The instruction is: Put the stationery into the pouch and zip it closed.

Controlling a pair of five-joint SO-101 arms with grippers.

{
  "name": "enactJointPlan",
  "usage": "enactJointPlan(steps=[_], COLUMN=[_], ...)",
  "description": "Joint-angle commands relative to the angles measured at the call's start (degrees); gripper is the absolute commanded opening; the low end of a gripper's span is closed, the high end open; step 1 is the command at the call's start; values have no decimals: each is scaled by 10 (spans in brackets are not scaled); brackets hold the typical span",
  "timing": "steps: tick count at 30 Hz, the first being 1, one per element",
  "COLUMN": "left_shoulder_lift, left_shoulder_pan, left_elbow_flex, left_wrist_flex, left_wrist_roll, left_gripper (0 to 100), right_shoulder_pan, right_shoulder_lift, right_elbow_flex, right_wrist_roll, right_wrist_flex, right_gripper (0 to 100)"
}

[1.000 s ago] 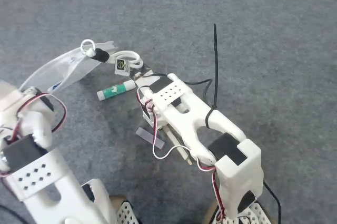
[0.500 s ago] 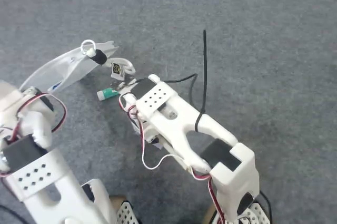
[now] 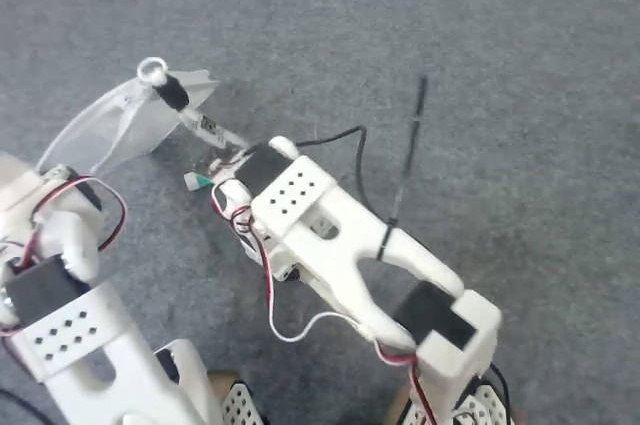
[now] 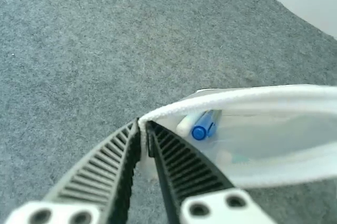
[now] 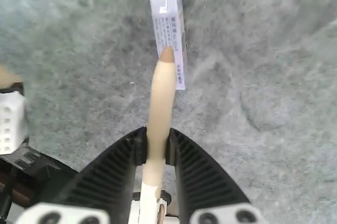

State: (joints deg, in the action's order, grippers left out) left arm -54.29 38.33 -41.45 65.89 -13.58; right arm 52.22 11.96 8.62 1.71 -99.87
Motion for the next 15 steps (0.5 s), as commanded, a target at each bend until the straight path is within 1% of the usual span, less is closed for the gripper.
enactJointPlan(steps=[1, 10, 15], left_shoulder_lift=[0, 0, 0], left_shoulder_pan=[-13, -14, -25], left_elbow_flex=[9, -2, -4], left_wrist_flex=[-16, -29, -29], left_wrist_roll=[-4, -4, -4], left_gripper=[13, 13, 13], right_shoulder_pan=[7, 67, 68], right_shoulder_lift=[-81, -222, -290], right_elbow_flex=[7, -59, -65], right_wrist_roll=[-4, -5, -5], right_wrist_flex=[-17, -13, 10], right_gripper=[6, 6, 6])
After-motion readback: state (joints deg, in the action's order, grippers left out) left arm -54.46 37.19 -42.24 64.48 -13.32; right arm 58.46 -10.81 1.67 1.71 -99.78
